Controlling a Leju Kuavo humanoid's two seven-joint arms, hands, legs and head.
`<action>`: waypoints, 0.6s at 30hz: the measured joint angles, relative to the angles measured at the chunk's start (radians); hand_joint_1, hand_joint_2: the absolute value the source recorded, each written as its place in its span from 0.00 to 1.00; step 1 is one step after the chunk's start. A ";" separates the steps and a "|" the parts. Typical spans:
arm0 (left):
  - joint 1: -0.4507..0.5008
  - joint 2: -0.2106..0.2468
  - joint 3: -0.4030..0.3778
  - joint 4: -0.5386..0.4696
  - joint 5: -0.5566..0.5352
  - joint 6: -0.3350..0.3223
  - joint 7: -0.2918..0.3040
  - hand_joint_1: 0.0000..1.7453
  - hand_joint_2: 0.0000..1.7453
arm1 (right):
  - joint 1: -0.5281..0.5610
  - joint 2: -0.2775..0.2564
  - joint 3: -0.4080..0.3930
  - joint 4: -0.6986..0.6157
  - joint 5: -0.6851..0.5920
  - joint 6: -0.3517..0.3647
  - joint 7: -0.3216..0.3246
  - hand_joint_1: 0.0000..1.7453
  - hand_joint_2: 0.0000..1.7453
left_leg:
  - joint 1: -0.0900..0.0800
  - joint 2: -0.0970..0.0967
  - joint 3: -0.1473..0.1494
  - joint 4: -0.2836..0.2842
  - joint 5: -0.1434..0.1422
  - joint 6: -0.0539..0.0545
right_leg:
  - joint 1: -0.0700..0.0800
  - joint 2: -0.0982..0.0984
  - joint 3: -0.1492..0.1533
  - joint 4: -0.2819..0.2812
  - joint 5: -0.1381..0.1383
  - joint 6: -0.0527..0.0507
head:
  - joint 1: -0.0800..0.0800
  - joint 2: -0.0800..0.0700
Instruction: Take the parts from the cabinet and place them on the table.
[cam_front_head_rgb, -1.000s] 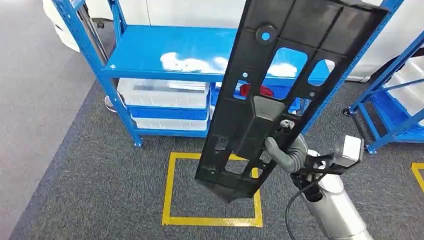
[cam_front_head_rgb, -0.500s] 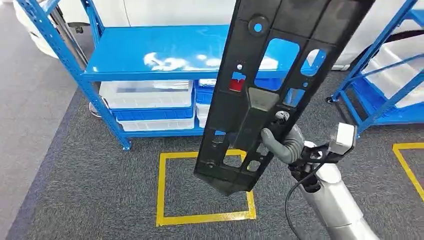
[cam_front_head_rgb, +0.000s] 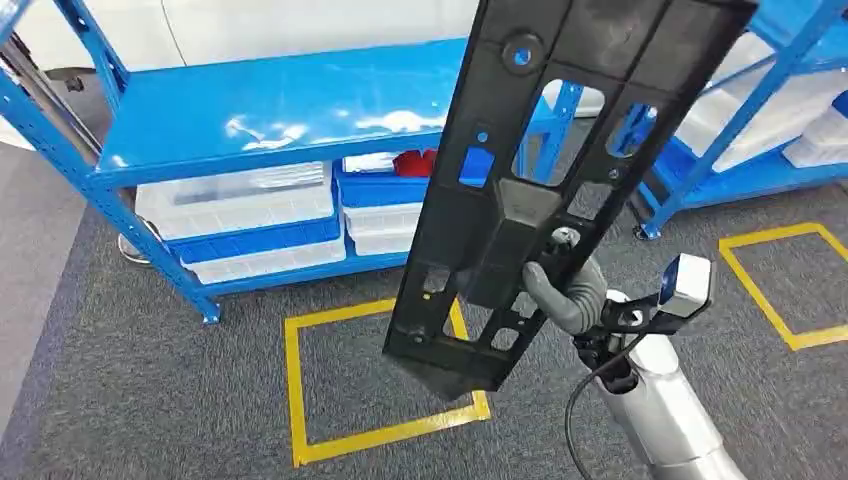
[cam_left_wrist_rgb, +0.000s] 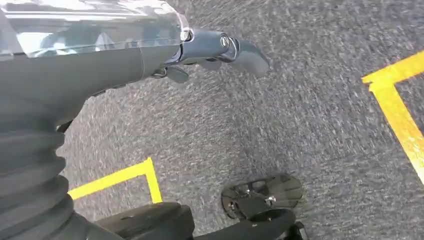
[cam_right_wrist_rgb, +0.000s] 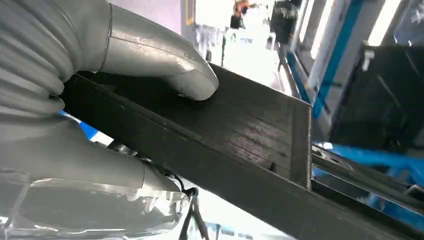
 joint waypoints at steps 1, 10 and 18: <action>-0.001 0.000 0.000 0.000 -0.004 0.000 0.001 0.00 1.00 | 0.010 0.000 -0.007 -0.001 0.002 -0.001 0.000 1.00 1.00 | 0.000 0.010 0.003 -0.003 0.000 -0.005 | 0.003 0.010 -0.002 0.001 0.000 -0.007 | 0.000 0.000; 0.006 0.001 -0.006 0.000 0.007 0.004 0.004 0.00 1.00 | 0.070 -0.002 -0.021 -0.032 0.007 0.009 -0.015 1.00 1.00 | 0.009 -0.095 -0.106 0.257 -0.103 -0.017 | -0.005 0.116 -0.005 -0.003 0.013 -0.036 | 0.000 0.000; 0.013 0.003 -0.006 0.000 0.014 0.012 -0.005 0.00 1.00 | 0.071 0.004 -0.023 -0.034 0.013 0.014 -0.014 1.00 1.00 | 0.019 -0.135 0.001 0.002 0.003 0.020 | -0.011 0.185 -0.027 0.006 0.026 0.009 | 0.000 0.000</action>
